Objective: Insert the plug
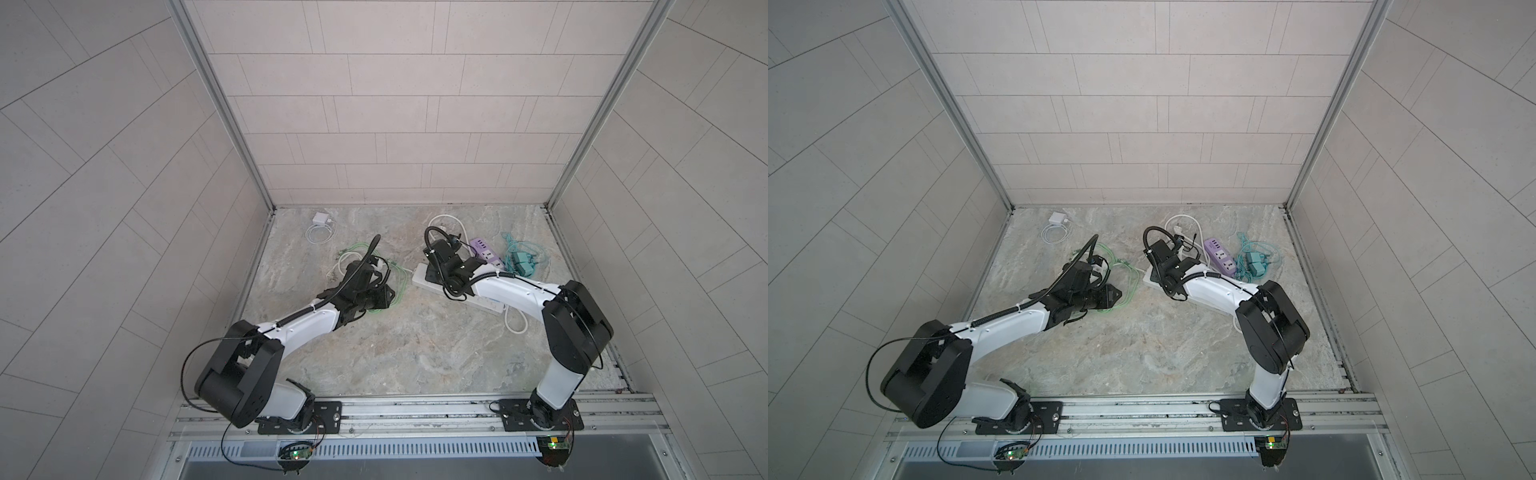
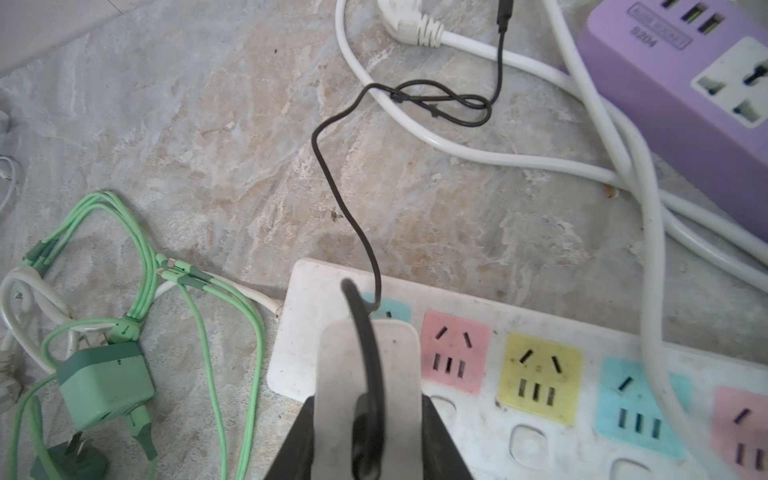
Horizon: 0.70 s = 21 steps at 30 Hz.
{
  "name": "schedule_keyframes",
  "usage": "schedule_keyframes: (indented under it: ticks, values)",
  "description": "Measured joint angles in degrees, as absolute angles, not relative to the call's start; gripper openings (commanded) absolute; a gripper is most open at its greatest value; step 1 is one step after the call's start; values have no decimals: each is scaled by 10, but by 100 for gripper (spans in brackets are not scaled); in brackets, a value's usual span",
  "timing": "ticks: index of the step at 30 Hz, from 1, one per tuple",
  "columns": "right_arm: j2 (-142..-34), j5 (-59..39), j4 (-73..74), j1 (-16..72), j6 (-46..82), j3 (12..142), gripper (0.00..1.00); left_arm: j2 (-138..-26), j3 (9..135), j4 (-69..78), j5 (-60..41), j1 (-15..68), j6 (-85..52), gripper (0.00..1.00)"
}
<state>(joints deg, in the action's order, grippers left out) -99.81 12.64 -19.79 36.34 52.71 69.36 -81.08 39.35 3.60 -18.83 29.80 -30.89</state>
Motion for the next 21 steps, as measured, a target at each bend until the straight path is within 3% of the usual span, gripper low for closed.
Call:
schedule_keyframes:
  ticks: [6, 21]
  values:
    - [-998, 131, -203, 363, 530, 694, 23, -875, 433, 55, -173, 298, -305, 27]
    - [-983, 137, -236, 338, 512, 689, 23, -1249, 898, -125, -165, 290, -205, 23]
